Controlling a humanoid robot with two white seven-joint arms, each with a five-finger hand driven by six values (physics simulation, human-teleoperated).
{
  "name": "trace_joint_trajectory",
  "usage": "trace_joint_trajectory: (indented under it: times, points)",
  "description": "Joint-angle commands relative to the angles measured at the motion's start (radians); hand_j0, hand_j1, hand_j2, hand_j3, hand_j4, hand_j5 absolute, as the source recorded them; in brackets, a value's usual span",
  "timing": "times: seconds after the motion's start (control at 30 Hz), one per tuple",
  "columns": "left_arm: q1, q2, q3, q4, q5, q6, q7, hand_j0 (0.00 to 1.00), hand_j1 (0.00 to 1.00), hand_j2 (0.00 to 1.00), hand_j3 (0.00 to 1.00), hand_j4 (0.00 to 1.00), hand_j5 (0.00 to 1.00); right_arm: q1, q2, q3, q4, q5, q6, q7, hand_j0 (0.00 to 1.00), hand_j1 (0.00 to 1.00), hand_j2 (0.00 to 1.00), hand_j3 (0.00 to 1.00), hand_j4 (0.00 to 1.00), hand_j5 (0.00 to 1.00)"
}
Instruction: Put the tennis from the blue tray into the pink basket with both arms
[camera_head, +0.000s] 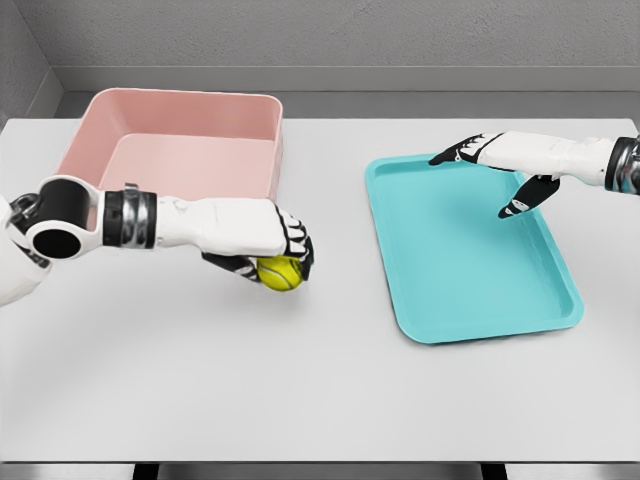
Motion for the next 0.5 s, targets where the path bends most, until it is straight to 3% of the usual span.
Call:
trace_joint_trajectory:
  times: [0.0, 0.47]
  points:
    - [-0.003, 0.015, 0.001, 0.001, 0.020, -0.001, 0.001, 0.50, 0.50, 0.50, 0.50, 0.50, 0.50, 0.000, -0.001, -0.001, 0.000, -0.007, 0.003, 0.000, 1.00, 1.00, 1.00, 1.00, 1.00, 1.00]
    - [-0.061, 0.018, 0.034, 0.093, 0.050, -0.001, 0.001, 0.50, 0.50, 0.50, 0.50, 0.50, 0.50, 0.000, -0.001, -0.002, -0.002, -0.007, 0.003, 0.000, 1.00, 1.00, 1.00, 1.00, 1.00, 1.00]
